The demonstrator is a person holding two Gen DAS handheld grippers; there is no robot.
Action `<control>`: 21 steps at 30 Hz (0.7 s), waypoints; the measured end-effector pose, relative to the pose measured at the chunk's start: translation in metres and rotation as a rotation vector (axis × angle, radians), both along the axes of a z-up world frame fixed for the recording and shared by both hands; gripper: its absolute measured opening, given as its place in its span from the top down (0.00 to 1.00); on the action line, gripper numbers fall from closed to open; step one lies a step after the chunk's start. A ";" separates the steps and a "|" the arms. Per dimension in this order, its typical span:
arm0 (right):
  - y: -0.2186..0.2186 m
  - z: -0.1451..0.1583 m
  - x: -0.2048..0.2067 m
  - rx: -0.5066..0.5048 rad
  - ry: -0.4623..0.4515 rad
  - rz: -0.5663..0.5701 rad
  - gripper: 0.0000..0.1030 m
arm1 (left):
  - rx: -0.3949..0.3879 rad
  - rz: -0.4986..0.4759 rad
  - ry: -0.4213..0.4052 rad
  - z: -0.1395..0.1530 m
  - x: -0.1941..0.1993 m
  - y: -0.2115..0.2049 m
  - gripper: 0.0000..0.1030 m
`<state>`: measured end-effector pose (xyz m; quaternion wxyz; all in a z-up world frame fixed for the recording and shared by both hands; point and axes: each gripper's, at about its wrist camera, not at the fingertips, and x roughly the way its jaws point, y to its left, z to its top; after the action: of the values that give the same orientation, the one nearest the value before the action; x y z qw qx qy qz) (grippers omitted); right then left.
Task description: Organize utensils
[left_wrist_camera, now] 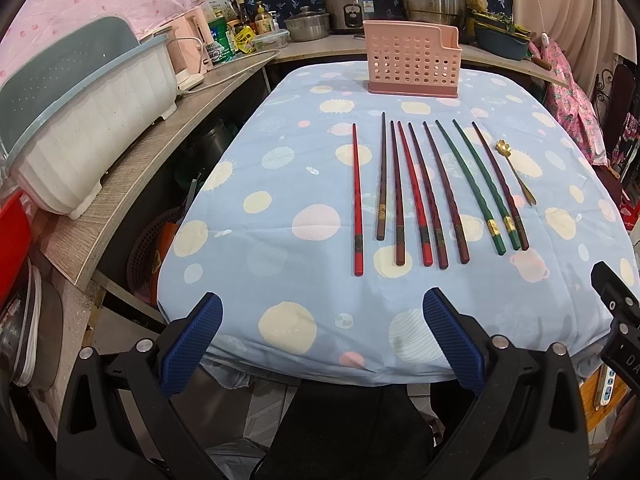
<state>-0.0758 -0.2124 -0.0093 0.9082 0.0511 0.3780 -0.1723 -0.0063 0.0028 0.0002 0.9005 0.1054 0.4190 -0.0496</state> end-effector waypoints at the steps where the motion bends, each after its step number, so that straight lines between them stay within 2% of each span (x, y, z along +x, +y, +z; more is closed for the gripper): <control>1: -0.001 -0.001 0.000 0.001 0.000 -0.001 0.06 | 0.001 0.000 0.001 0.000 0.000 0.000 0.07; 9: -0.004 -0.004 0.004 0.013 0.007 -0.004 0.06 | -0.017 0.005 0.013 -0.008 0.009 0.001 0.07; 16: -0.015 -0.014 0.014 0.038 0.024 -0.017 0.07 | -0.055 0.029 0.085 -0.034 0.037 0.011 0.07; 21: -0.021 -0.020 0.024 0.049 0.030 -0.024 0.07 | -0.059 0.033 0.101 -0.049 0.057 0.013 0.13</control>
<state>-0.0515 -0.2338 -0.0289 0.8987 0.0753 0.3953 -0.1743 0.0506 0.0156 -0.0490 0.8815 0.0691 0.4641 -0.0524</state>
